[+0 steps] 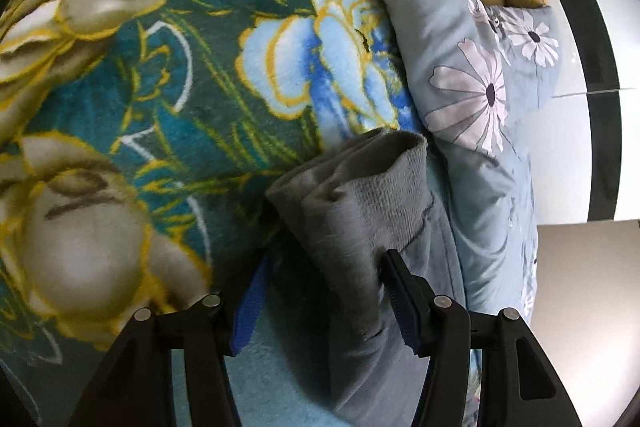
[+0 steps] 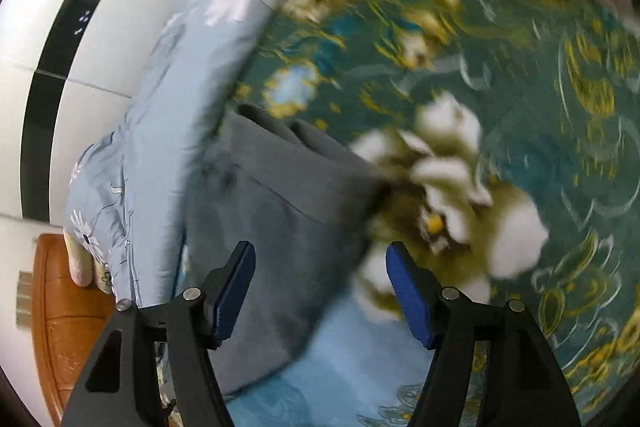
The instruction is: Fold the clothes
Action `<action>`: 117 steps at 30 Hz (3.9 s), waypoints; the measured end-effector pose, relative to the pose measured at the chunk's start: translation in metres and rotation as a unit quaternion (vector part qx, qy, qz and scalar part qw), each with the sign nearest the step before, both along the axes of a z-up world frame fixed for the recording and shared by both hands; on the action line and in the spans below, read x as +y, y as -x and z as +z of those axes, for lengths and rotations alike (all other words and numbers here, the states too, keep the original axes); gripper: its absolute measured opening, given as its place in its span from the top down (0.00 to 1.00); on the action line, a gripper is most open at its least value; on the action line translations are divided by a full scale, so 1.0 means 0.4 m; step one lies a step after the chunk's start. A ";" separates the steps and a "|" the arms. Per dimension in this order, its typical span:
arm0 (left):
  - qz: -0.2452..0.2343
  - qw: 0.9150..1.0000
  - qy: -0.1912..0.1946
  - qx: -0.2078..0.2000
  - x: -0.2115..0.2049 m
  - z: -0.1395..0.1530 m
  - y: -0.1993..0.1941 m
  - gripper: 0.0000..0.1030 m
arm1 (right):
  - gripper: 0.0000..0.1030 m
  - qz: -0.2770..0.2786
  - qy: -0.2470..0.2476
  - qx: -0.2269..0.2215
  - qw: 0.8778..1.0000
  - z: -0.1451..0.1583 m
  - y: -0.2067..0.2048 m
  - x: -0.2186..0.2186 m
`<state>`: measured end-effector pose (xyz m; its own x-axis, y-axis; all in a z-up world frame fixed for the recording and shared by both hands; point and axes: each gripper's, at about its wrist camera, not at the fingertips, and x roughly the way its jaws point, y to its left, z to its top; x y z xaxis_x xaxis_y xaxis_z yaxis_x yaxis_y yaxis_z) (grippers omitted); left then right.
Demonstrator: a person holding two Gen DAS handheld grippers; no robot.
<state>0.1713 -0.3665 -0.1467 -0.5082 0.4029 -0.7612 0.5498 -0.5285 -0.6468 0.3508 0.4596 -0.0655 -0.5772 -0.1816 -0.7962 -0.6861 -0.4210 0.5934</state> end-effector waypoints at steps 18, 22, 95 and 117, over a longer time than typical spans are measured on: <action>0.007 0.999 0.030 0.016 0.023 0.165 0.066 0.88 | 0.82 -0.047 0.001 0.052 0.998 0.091 0.153 0.032; -0.017 0.996 0.023 0.086 0.000 0.301 0.004 0.88 | 0.82 -0.010 -0.024 0.113 0.993 0.213 0.115 0.003; -0.397 0.902 0.167 -0.017 0.606 0.174 -0.234 0.42 | 0.85 0.448 -0.024 -0.244 0.860 -0.087 0.332 -0.526; -0.435 0.887 0.155 -0.028 0.730 0.139 -0.219 0.42 | 0.45 0.012 0.005 -0.004 1.000 -0.050 -0.156 0.075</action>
